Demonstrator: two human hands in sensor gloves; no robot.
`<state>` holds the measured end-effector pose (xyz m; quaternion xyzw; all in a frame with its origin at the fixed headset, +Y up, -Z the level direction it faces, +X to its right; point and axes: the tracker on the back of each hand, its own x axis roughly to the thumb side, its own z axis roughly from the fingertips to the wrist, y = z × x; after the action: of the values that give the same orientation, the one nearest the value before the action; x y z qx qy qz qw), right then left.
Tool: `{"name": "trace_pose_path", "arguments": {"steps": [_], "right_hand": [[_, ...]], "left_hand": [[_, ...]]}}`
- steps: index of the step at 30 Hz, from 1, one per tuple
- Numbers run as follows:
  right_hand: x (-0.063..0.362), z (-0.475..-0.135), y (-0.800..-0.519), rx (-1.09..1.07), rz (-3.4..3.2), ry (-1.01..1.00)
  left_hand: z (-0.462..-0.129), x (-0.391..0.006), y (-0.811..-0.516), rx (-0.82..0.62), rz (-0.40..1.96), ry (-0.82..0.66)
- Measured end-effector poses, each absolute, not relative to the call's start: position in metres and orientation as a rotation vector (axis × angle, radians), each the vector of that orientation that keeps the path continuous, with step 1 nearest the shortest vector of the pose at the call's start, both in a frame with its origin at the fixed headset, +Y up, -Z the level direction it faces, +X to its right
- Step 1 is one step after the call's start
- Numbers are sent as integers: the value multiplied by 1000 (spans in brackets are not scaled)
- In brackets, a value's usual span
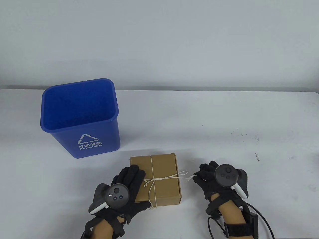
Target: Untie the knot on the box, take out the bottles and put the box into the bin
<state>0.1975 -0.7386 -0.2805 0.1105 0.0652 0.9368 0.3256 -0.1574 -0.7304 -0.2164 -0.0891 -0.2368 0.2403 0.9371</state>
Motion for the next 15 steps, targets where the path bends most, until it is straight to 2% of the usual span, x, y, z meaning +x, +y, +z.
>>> {"name": "trace_pose_path", "arguments": {"steps": [15], "right_hand": [[212, -286, -749, 117, 2572, 278]], "left_hand": [[-217, -158, -731, -183, 493, -482]]}}
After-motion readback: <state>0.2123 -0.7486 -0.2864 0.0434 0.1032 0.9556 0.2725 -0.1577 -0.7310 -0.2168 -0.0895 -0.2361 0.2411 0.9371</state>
